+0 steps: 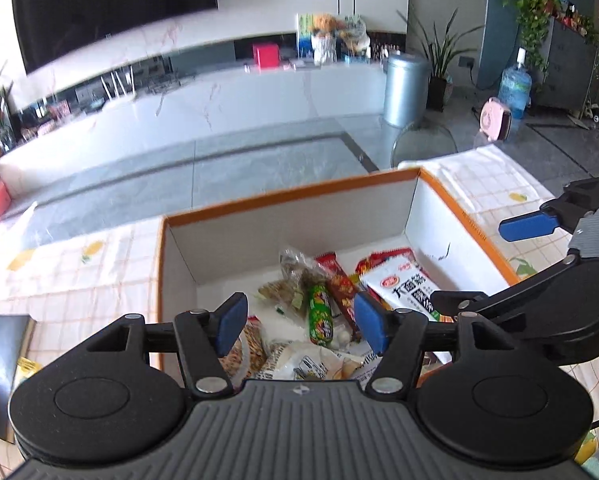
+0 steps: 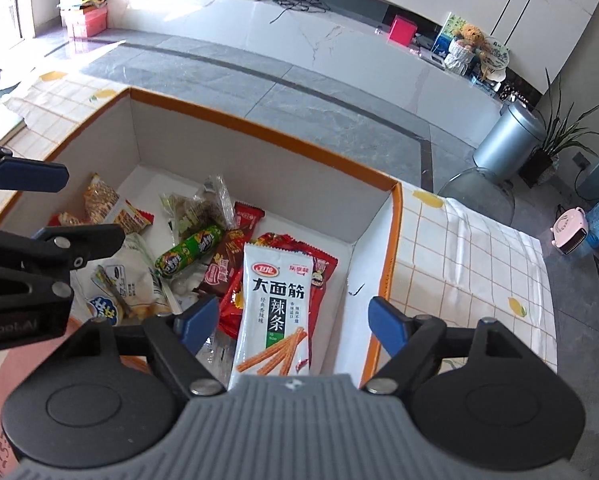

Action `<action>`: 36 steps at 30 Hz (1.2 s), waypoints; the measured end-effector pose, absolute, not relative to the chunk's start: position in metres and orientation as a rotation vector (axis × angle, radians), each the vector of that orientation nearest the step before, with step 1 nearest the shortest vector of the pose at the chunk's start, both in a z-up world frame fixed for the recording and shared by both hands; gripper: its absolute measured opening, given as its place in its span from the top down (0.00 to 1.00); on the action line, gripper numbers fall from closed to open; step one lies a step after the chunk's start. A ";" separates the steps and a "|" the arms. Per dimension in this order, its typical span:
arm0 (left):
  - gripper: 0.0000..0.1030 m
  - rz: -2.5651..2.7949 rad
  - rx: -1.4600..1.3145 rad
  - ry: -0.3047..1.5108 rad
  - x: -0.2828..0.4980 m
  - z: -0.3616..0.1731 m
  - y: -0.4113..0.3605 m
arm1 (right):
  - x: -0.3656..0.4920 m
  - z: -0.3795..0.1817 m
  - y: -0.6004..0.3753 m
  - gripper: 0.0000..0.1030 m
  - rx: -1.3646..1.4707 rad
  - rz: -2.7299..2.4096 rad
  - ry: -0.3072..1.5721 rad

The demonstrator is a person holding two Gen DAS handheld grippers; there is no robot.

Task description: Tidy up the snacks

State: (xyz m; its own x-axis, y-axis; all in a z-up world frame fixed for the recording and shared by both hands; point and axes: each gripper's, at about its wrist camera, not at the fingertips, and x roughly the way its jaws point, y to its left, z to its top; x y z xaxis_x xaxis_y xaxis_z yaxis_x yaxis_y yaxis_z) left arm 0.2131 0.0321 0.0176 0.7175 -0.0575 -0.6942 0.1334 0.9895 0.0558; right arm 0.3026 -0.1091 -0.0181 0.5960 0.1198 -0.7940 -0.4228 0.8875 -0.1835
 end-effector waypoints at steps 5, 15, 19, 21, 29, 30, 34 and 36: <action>0.24 -0.090 0.123 0.659 0.186 0.036 0.030 | 0.270 0.013 -0.122 0.13 -0.309 0.321 0.777; 0.15 -0.053 0.121 0.480 0.135 0.061 0.029 | 0.197 0.048 -0.157 0.12 -0.151 0.319 0.589; 0.15 -0.018 0.150 0.456 0.119 0.057 0.024 | 0.162 0.046 -0.164 0.11 -0.104 0.319 0.507; 0.15 -0.004 0.165 0.450 0.112 0.052 0.022 | 0.146 0.043 -0.167 0.11 -0.064 0.319 0.484; 0.15 0.005 0.125 0.456 0.089 0.032 0.022 | 0.108 0.034 -0.168 0.11 0.044 0.278 0.423; 0.15 0.006 0.114 0.462 0.088 0.030 0.024 | 0.105 0.032 -0.167 0.11 0.052 0.270 0.420; 0.15 0.017 0.088 0.490 0.086 0.020 0.030 | 0.096 0.019 -0.165 0.10 0.055 0.249 0.424; 0.15 0.013 0.079 0.506 0.085 0.015 0.033 | 0.095 0.012 -0.162 0.10 0.034 0.248 0.435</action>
